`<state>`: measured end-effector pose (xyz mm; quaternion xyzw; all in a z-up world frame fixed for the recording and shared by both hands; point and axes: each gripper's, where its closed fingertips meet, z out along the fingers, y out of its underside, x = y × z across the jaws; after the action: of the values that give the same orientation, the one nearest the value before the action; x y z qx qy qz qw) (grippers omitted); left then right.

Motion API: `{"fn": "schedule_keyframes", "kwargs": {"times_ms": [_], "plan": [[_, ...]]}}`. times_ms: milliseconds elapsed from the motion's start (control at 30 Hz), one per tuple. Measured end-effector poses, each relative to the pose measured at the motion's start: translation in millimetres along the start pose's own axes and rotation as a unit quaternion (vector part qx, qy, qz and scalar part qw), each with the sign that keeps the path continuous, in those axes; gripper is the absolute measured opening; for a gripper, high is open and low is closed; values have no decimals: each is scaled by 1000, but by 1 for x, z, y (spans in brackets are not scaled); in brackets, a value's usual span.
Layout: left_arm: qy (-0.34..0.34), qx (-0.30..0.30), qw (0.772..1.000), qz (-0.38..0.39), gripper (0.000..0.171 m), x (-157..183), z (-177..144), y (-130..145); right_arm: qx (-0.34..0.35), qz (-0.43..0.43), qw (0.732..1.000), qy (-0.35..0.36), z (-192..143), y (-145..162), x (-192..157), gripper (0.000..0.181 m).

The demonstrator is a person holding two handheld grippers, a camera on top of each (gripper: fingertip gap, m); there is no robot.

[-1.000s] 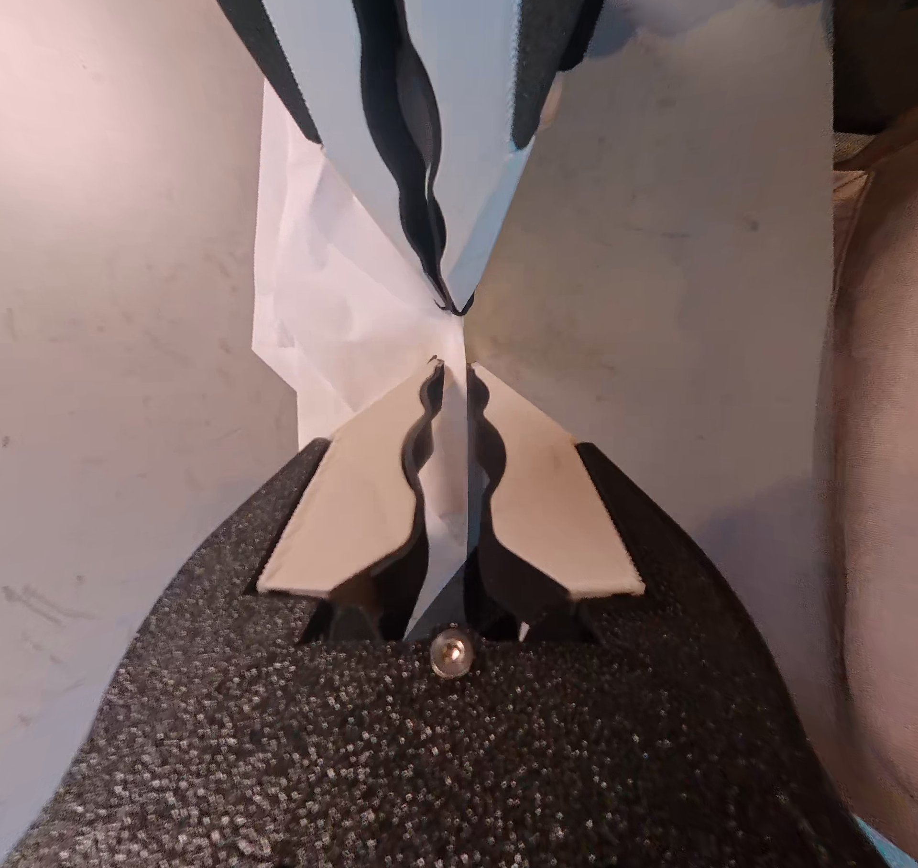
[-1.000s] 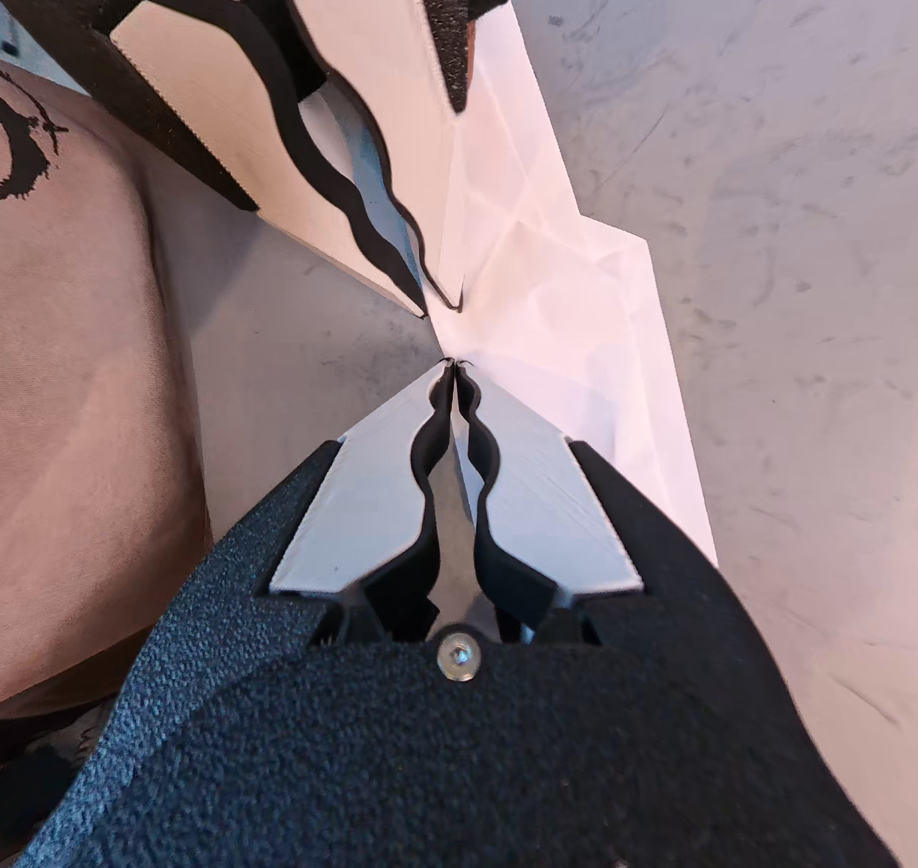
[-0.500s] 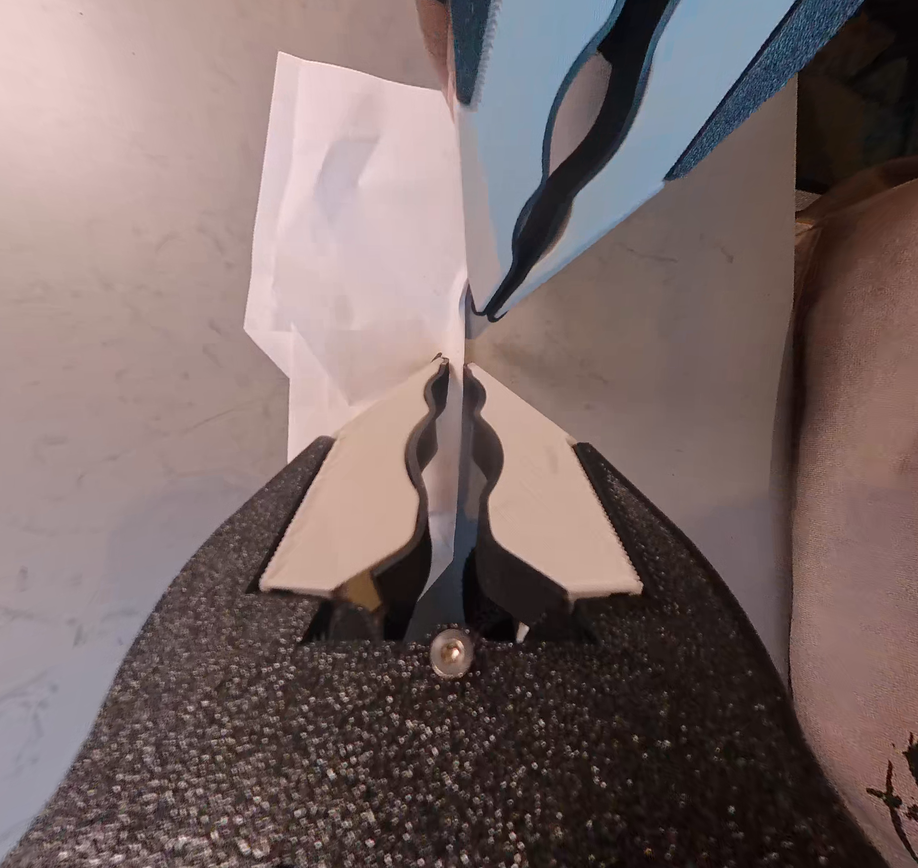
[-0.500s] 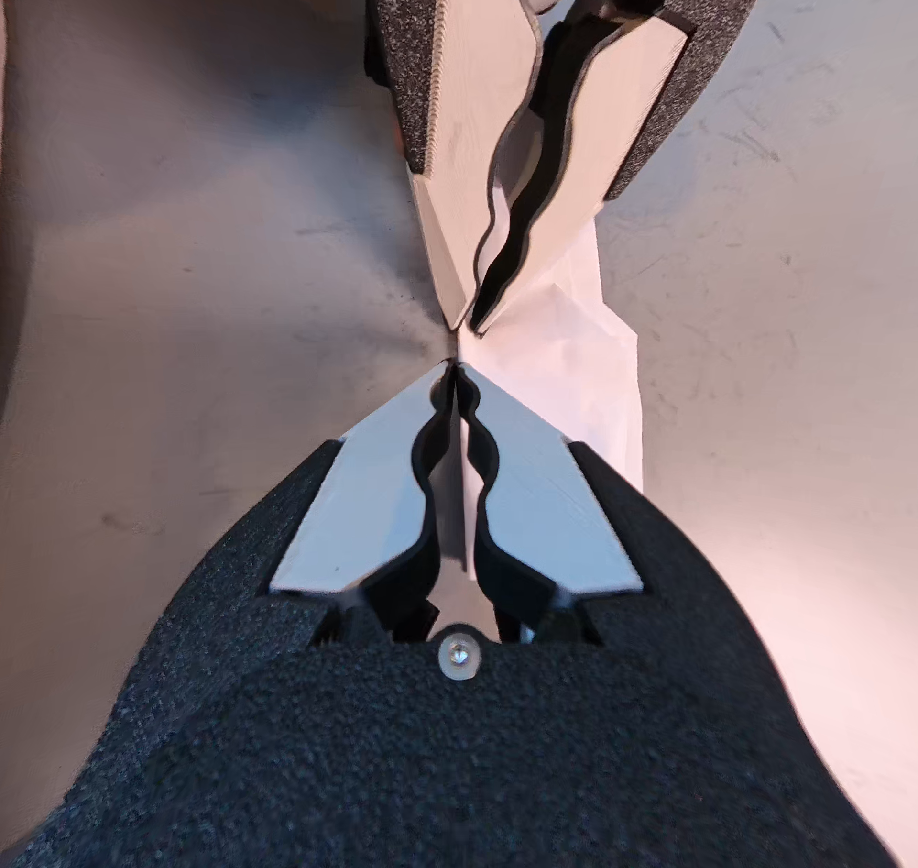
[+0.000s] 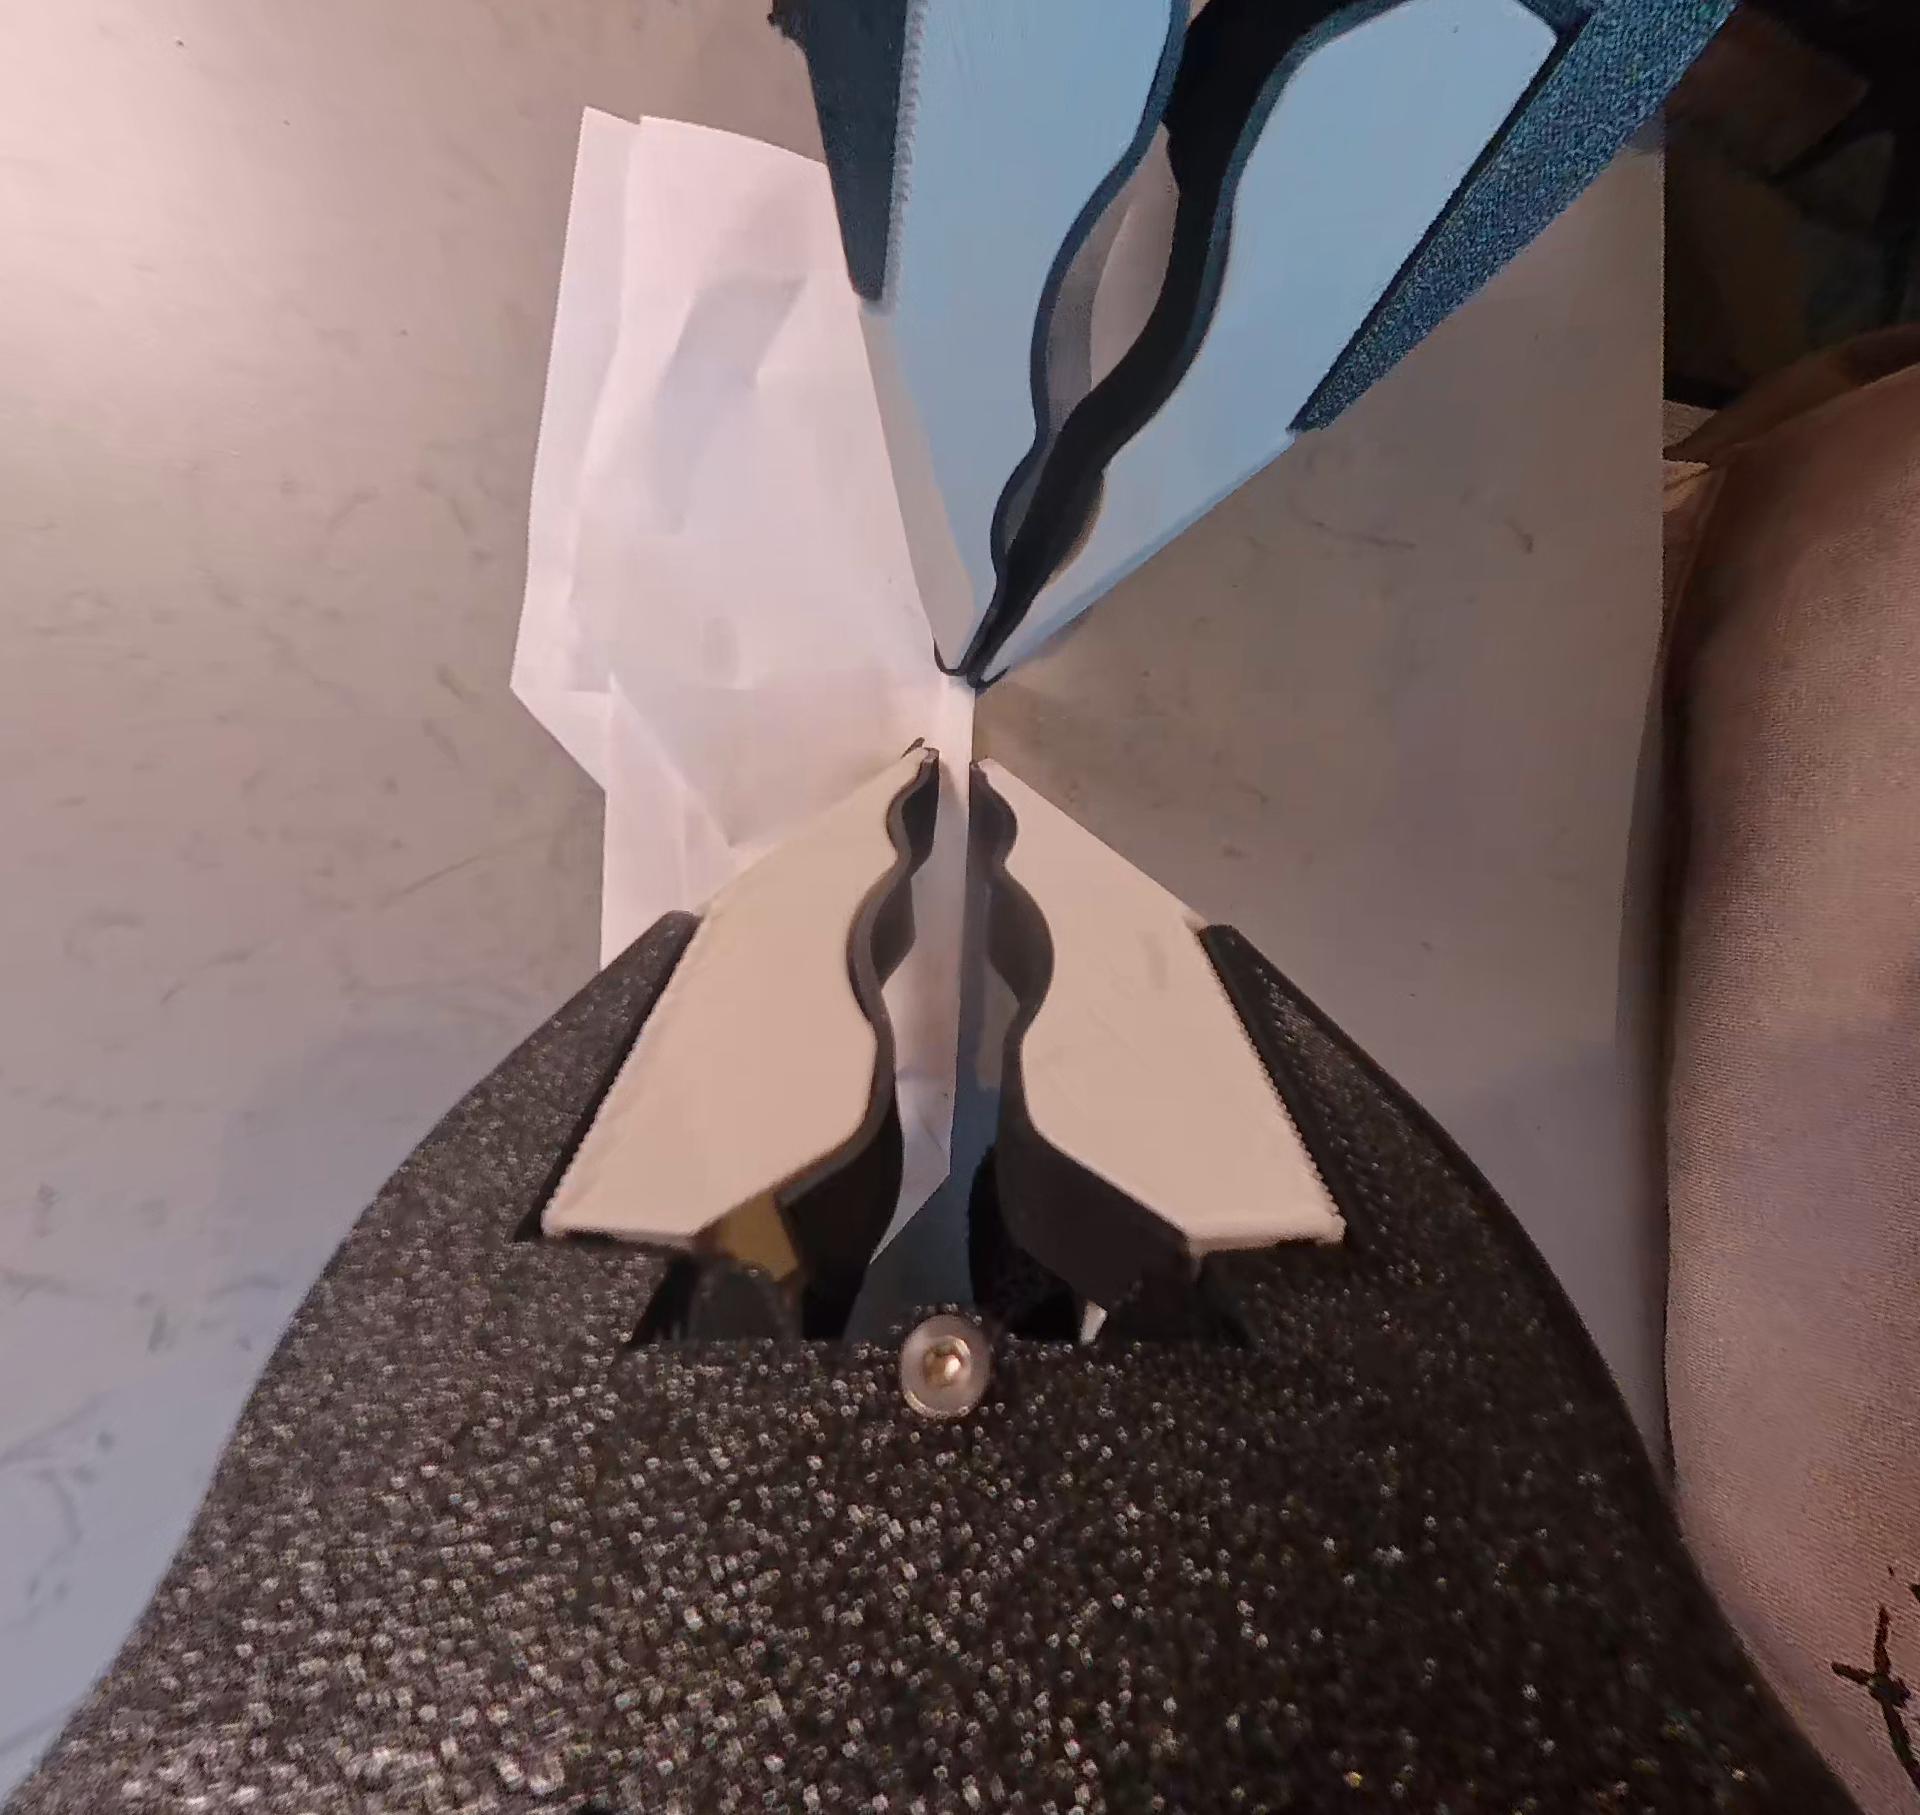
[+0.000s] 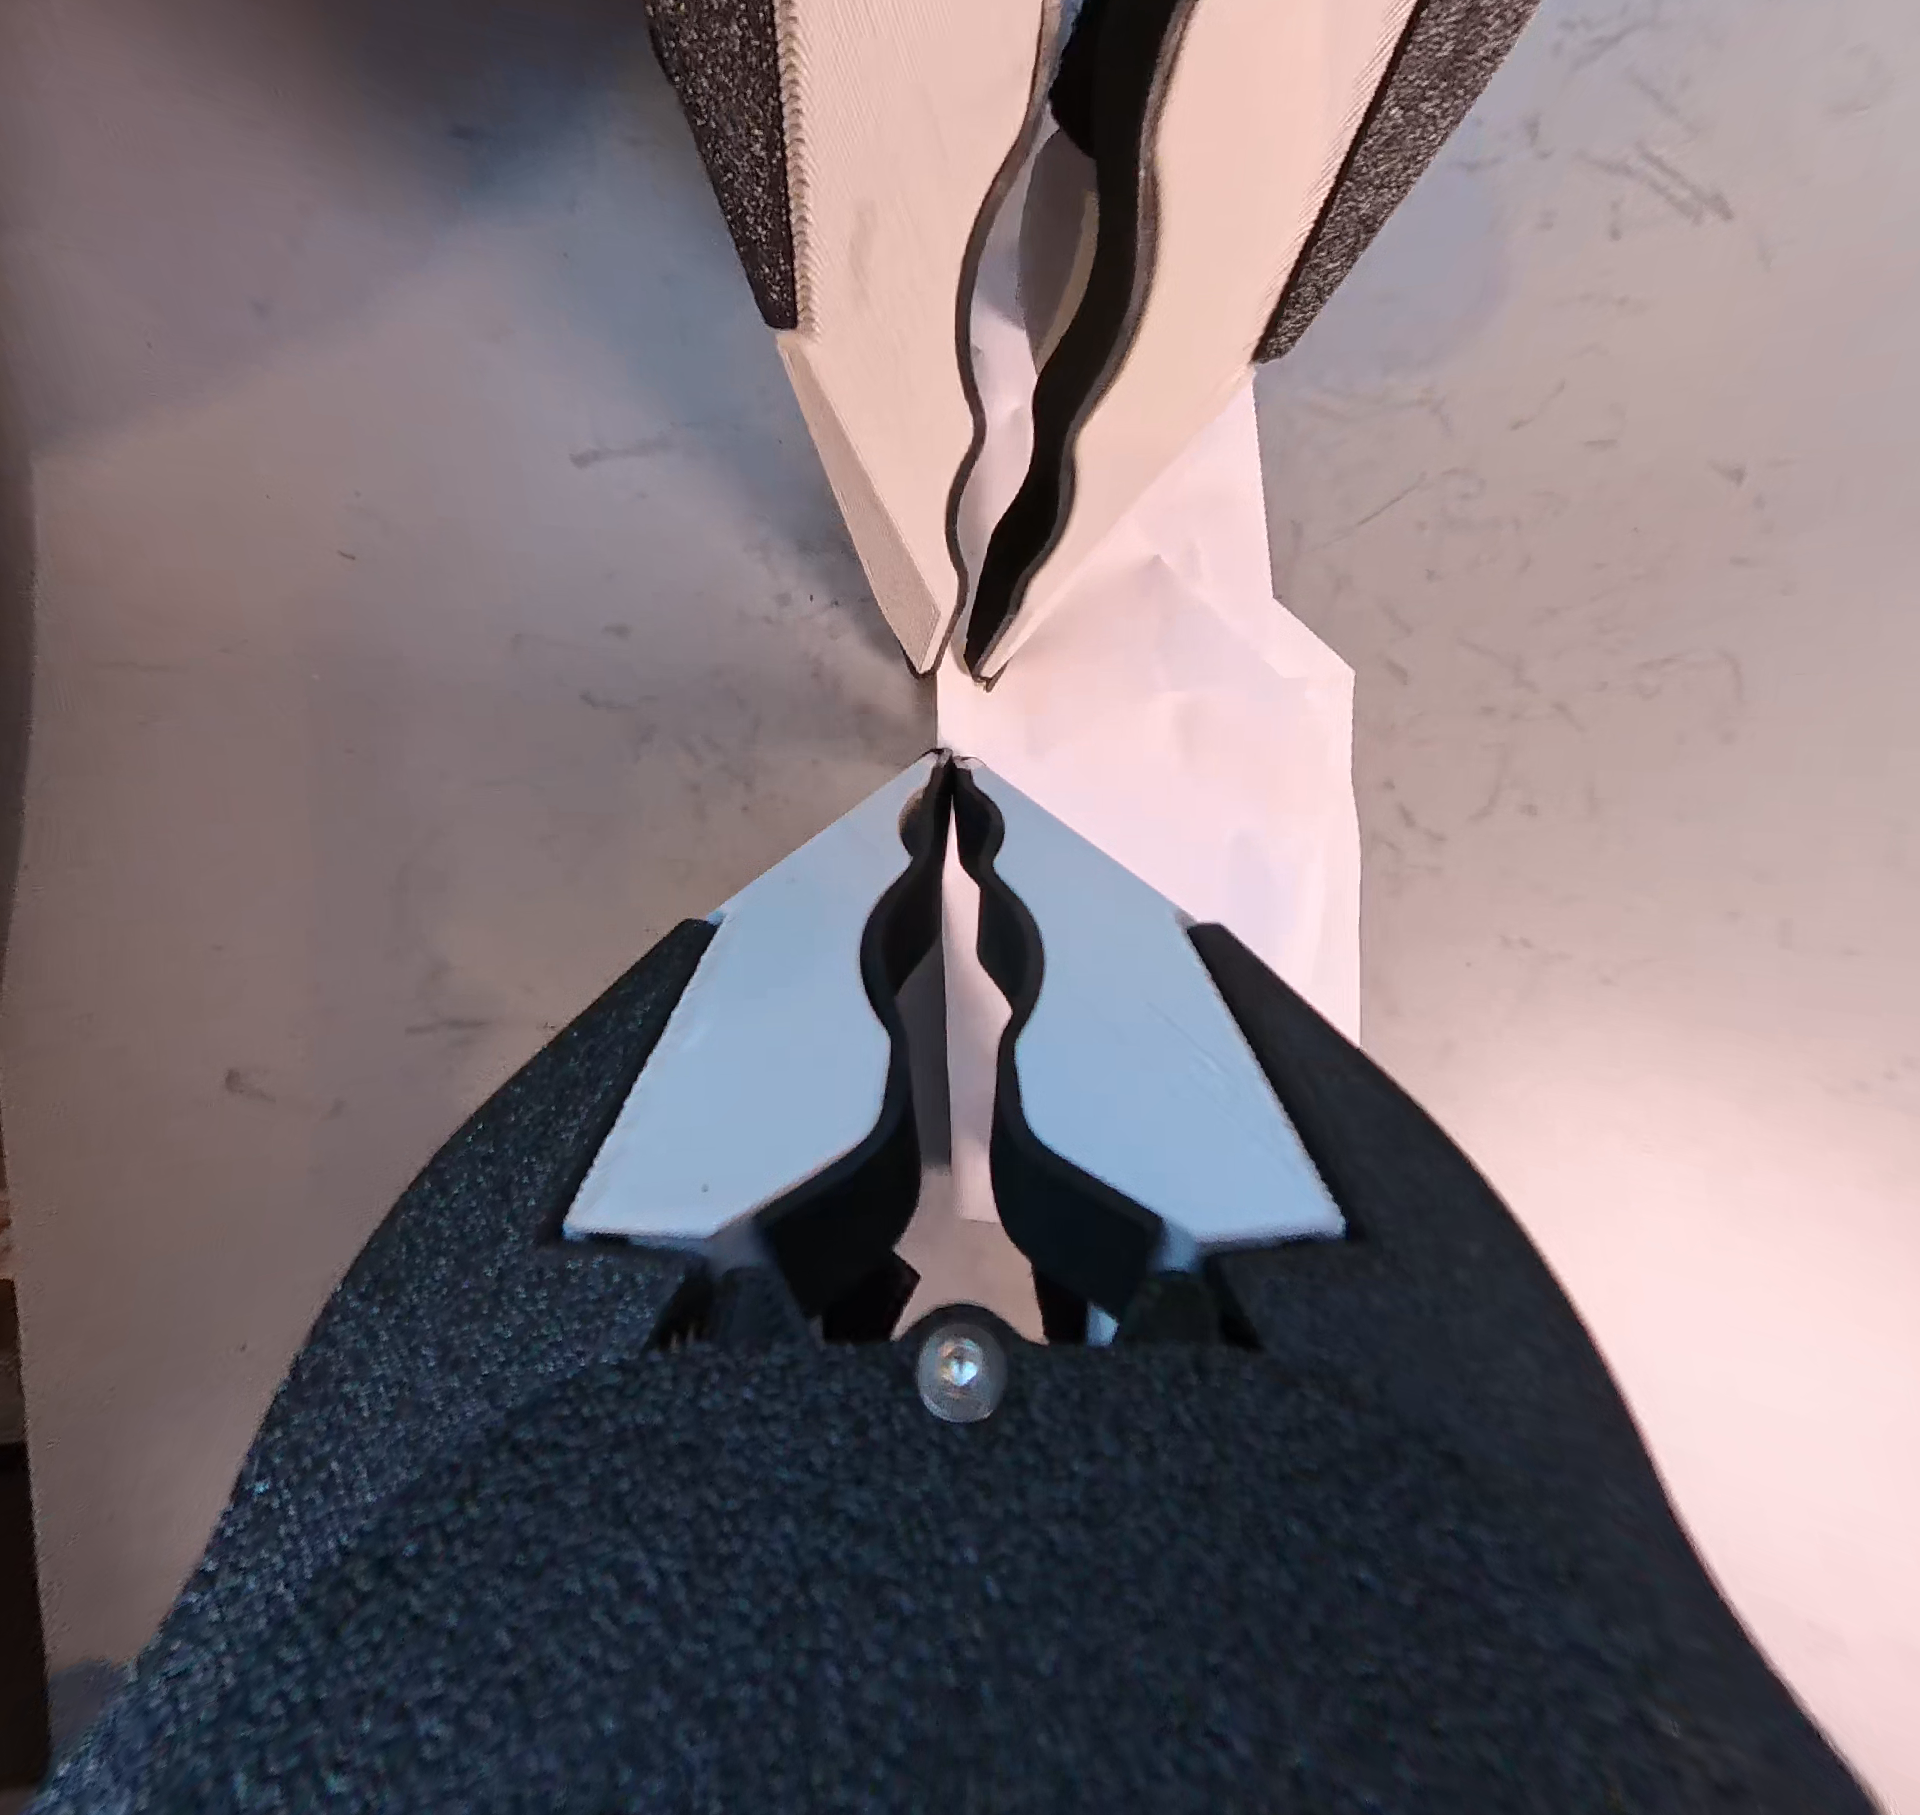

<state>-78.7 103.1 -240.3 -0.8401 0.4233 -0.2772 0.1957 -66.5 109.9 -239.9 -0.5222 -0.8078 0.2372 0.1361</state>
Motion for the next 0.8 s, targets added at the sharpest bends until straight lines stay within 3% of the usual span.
{"fn": "schedule_keyframes", "kwargs": {"times_ms": [300, 433, 800], "plan": [[26, 26, 999, -20, 6, 7, -2, -6, -12, -8, 1000, 7, 2, 1, 0, 0], [-13, 18, 1000, 20, 0, 4, 3, -3, 1, 6, 1000, 1, 2, 1, 1, 0], [-19, -6, 1000, -3, 0, 3, 3, -2, -12, -36, 998, 47, -6, 13, 6, 0]]}}
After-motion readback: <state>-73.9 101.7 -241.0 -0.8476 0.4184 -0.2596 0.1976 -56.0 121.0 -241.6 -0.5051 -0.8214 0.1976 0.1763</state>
